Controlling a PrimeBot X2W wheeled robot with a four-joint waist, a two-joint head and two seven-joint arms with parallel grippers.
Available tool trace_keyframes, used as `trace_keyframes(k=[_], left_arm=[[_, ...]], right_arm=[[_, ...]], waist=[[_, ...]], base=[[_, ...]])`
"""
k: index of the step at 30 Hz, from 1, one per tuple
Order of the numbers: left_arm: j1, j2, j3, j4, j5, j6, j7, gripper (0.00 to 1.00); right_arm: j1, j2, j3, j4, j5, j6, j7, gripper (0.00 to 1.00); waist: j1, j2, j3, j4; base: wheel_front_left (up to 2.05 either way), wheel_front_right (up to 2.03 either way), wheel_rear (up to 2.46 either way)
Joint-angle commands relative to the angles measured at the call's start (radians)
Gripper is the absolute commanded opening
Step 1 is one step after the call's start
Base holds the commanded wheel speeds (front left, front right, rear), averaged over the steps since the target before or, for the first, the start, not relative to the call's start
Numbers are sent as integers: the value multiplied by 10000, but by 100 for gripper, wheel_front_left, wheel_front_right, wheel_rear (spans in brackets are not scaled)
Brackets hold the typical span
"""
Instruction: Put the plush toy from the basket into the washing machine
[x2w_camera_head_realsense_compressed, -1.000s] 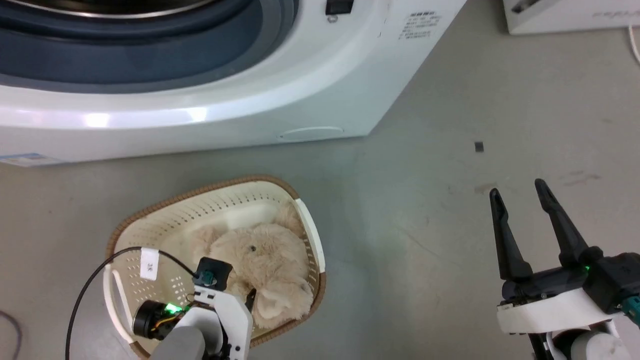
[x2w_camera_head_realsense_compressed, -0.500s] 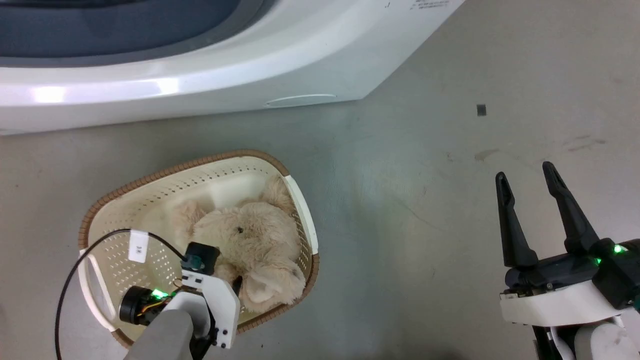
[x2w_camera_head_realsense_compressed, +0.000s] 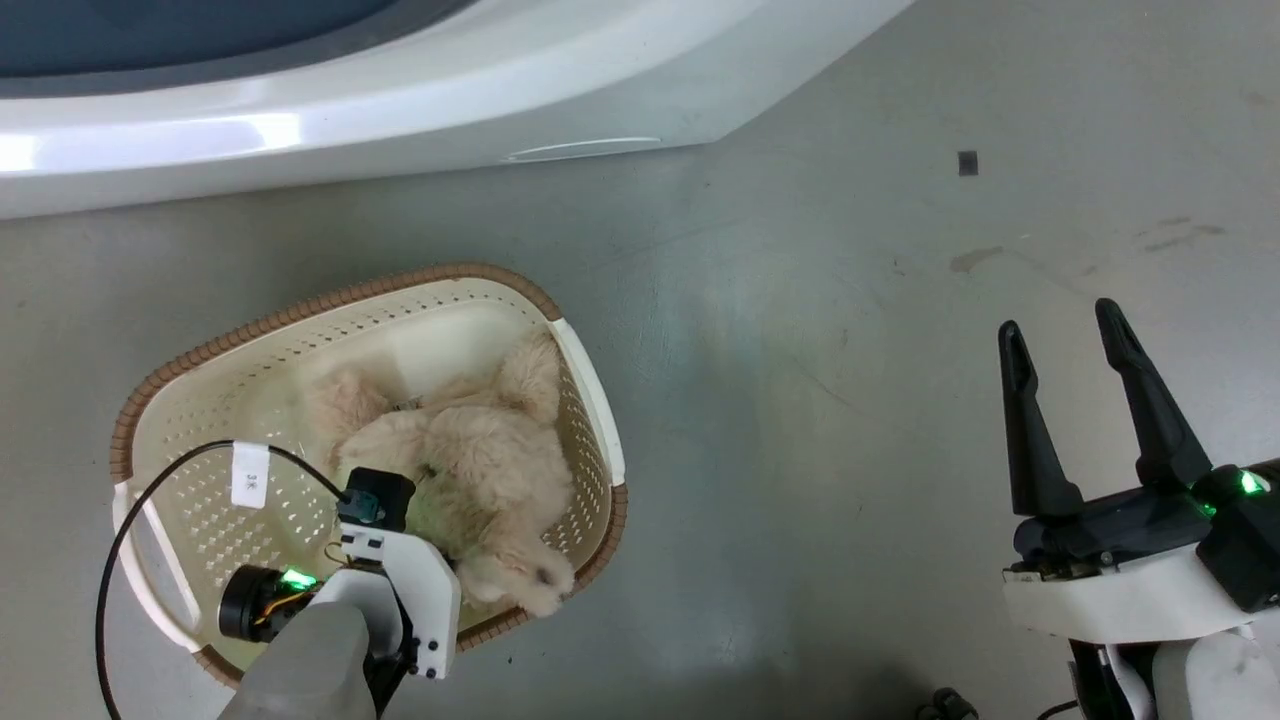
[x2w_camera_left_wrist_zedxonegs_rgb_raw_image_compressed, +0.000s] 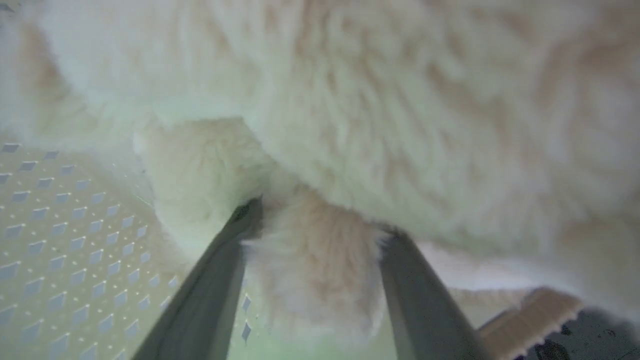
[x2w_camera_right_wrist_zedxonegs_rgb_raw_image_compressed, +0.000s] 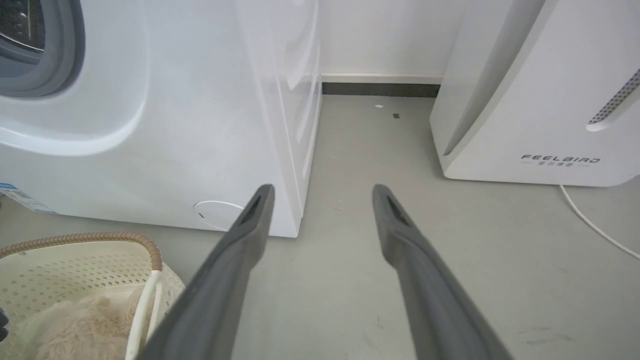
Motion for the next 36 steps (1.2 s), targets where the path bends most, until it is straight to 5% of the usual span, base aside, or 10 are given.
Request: trace_keyframes(k=[1, 25, 36], left_arm=[[-122, -10, -21, 85, -90, -52, 19, 0], [1195, -48, -3, -173, -798, -113, -1753, 0], [2693, 494, 590, -3450, -121, 690, -1815, 0]], right_arm=[[-174, -2, -12, -49, 59, -9, -90, 100], [152, -2, 122, 700, 189, -9, -90, 100], [669, -2, 132, 1028, 252, -9, -90, 100]], waist=[[-2, 0, -52, 15], [-2, 0, -2876, 347], [-2, 0, -4529, 858]], base=[[0, 0, 0], [0, 0, 0], [0, 0, 0]])
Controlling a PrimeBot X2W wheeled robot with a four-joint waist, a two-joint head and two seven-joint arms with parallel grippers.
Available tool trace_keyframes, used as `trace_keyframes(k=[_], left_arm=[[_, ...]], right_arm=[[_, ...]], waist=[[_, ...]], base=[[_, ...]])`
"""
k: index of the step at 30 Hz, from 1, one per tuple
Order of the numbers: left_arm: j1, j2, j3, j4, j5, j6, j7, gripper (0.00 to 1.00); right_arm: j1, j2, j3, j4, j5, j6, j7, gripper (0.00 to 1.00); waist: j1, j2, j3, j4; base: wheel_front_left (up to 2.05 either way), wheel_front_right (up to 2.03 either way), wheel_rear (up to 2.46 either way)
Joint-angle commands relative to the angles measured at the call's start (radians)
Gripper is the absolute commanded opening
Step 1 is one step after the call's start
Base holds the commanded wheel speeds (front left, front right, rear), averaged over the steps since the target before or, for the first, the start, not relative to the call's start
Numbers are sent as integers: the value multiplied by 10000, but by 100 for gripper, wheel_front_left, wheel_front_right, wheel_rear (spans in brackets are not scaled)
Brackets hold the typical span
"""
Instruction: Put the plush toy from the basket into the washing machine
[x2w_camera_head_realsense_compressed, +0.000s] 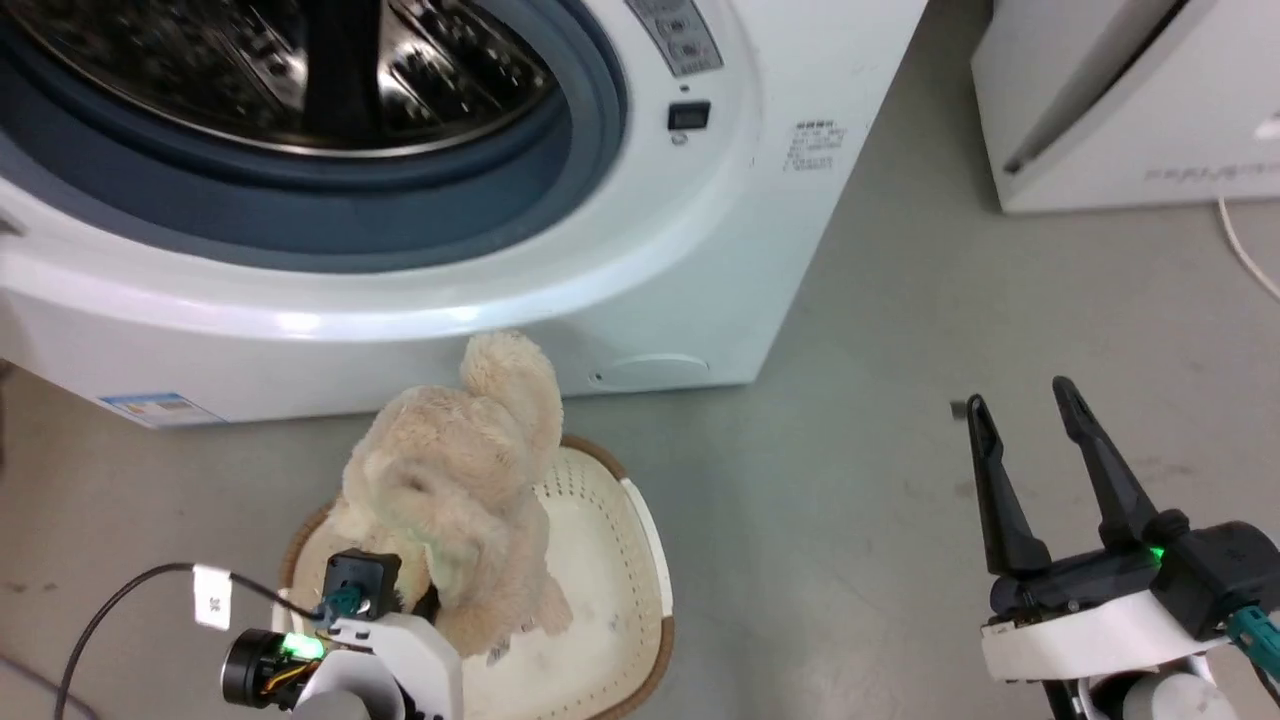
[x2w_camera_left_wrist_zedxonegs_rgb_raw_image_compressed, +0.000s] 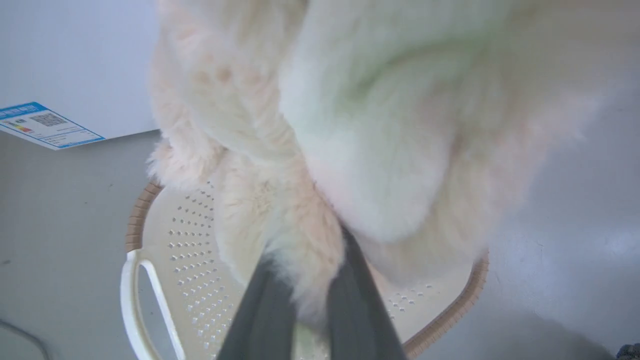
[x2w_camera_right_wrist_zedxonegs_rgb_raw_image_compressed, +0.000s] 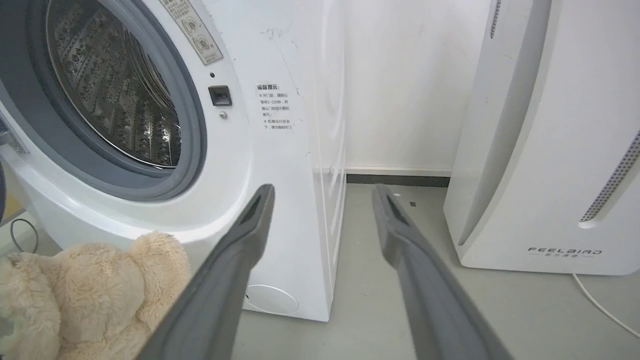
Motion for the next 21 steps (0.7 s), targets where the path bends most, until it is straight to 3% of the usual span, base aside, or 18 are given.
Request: trace_keyframes(k=[1, 14, 21], left_arm=[[165, 81, 67, -232, 123, 97, -54, 0], [2262, 555, 1317, -4590, 1730, 1050, -56, 0], [2835, 742, 1887, -6818, 2441, 1269, -56, 0]], right_arm=[[120, -2, 16, 48, 99, -9, -42, 100], [728, -2, 1, 239, 130, -9, -42, 100], [868, -2, 35, 202, 154, -9, -42, 100]], waist=[[1, 0, -403, 180], [1, 0, -1687, 319], [1, 0, -1910, 288]], base=[[0, 0, 0], [0, 0, 0], [0, 0, 0]])
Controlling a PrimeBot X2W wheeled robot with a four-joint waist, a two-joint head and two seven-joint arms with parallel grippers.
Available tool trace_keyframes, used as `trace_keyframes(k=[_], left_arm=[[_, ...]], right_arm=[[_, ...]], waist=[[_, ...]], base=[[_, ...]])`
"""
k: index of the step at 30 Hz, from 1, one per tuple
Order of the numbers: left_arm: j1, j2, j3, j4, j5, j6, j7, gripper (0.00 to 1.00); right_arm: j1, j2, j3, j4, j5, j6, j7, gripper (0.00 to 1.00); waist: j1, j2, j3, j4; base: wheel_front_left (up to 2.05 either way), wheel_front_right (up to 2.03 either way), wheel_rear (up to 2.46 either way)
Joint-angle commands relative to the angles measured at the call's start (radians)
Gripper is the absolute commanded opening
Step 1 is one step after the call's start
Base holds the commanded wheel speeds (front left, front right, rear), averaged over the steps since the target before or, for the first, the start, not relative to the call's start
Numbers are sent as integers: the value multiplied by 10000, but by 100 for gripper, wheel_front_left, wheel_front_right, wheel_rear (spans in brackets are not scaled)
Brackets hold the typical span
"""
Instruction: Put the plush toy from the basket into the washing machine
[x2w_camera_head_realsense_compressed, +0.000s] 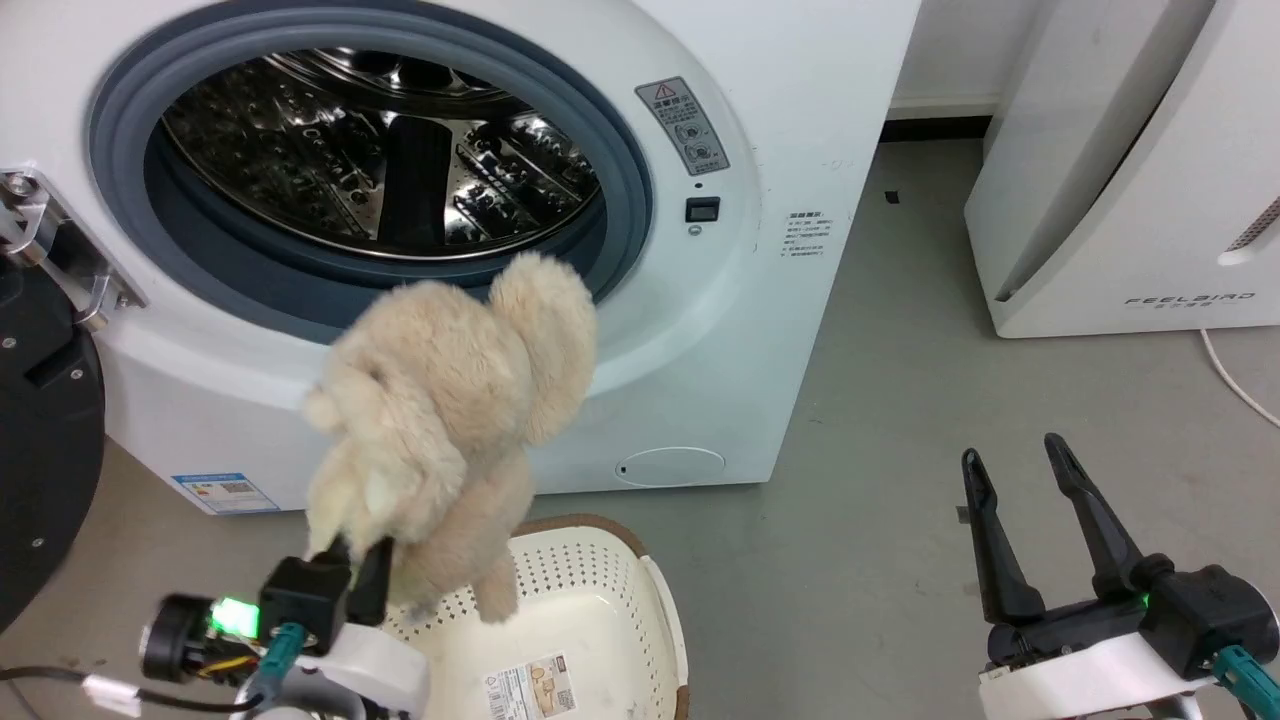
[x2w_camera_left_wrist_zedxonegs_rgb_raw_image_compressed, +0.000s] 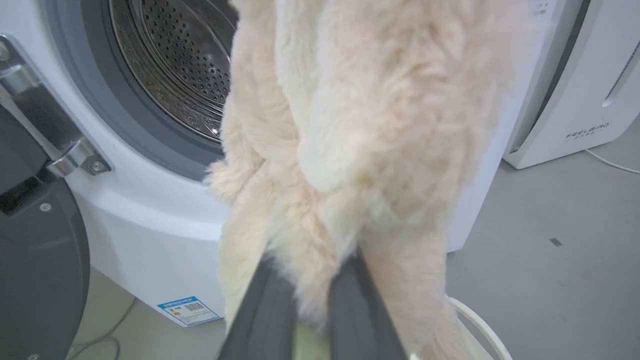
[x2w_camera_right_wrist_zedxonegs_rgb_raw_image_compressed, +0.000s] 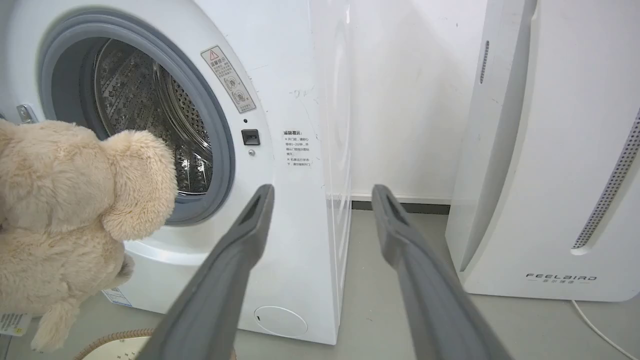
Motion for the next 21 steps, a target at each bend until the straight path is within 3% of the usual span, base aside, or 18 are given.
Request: trace_keyframes(k=[1, 10, 21], left_arm=[[68, 85, 125, -313, 113, 98, -56, 0], [-77, 525, 949, -2080, 305, 132, -56, 0], [-2919, 1836, 1431, -2031, 79, -750, 906, 0]], right_arm=[[164, -2, 13, -40, 125, -9, -42, 100], [47, -2, 72, -376, 138, -9, -42, 100], [-771, -2, 179, -1248, 322, -9, -42, 100]], waist=[[2, 0, -7, -24], [2, 0, 520, -401], [2, 0, 2605, -996]], base=[[0, 0, 0], [0, 0, 0], [0, 0, 0]])
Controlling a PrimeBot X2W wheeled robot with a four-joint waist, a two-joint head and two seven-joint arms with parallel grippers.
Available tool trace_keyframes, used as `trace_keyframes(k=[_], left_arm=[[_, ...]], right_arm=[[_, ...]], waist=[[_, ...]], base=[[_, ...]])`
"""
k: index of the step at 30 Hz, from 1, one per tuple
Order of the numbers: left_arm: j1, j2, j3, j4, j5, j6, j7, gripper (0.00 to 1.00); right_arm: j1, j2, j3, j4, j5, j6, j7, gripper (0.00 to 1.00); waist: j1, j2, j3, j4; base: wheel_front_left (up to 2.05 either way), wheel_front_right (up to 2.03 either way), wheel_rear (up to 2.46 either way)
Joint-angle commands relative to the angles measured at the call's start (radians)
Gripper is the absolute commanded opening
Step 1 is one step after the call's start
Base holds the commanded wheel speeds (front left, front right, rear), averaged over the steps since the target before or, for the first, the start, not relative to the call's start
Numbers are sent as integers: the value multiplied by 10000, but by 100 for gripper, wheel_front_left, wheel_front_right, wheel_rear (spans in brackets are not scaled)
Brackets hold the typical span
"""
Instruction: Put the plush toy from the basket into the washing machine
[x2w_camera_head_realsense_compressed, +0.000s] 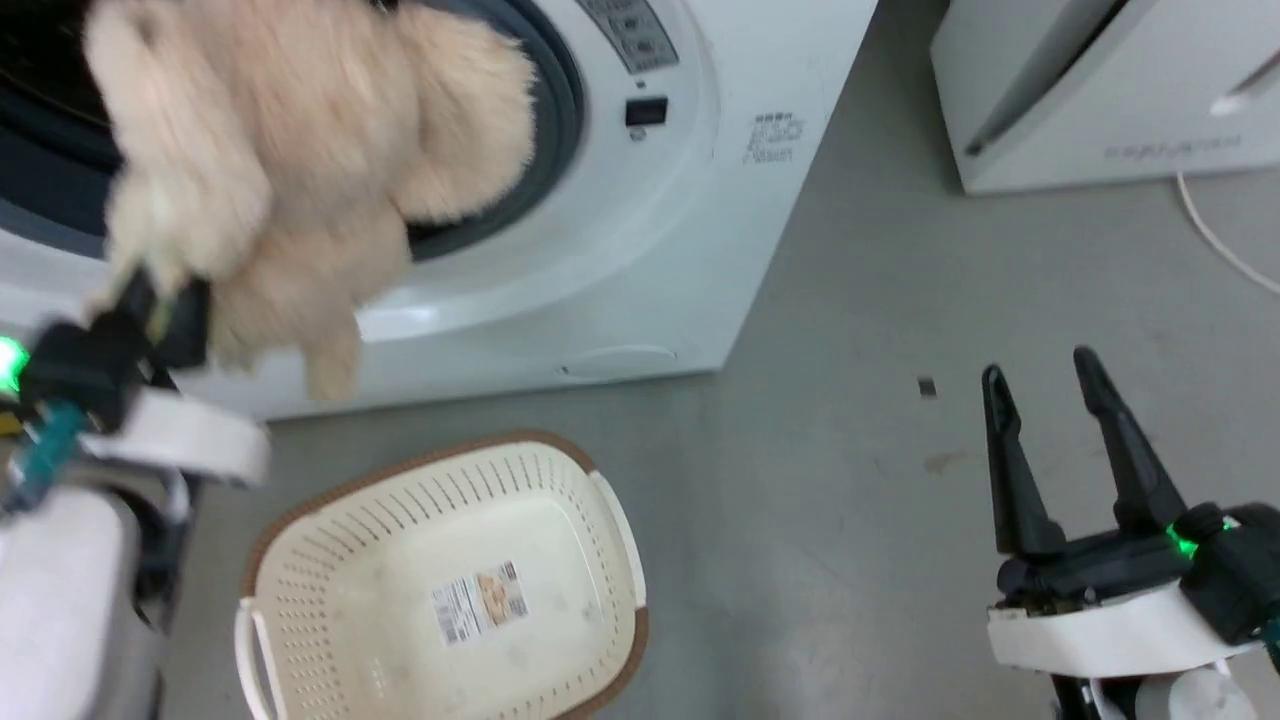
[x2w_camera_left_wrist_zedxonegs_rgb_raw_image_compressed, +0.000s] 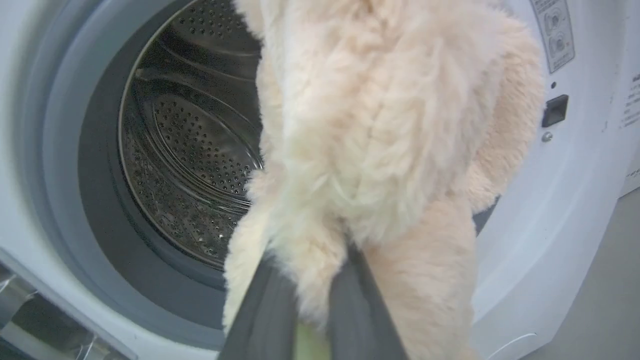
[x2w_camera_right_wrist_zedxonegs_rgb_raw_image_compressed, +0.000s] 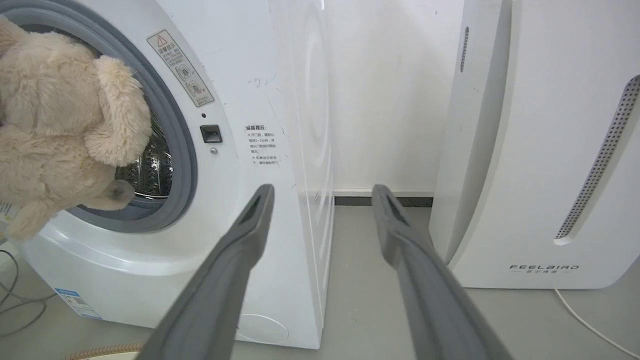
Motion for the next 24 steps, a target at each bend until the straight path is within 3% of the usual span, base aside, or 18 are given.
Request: trace_keyframes(k=[1, 9, 16, 24], left_arm=[[-579, 151, 67, 1, -22, -79, 75, 0], [-3932, 1092, 39, 888, 216, -619, 920, 0], [-6313, 1664, -615, 2382, 700, -999, 1252, 0], [-8303, 1993, -2442, 5008, 1348, -1251, 1655, 0]], right_arm=[[-199, -2, 9, -107, 62, -9, -40, 100], [-683, -2, 101, -312, 259, -9, -40, 100], [-978, -2, 188, -350, 413, -9, -40, 100], [-1298, -2, 362, -383, 543, -9, -40, 100]], waist=[[0, 0, 766, -295], [0, 0, 2203, -608], [0, 0, 2928, -774], [0, 0, 3573, -946]], base=[[0, 0, 0], [0, 0, 0], [0, 0, 0], [0, 0, 0]])
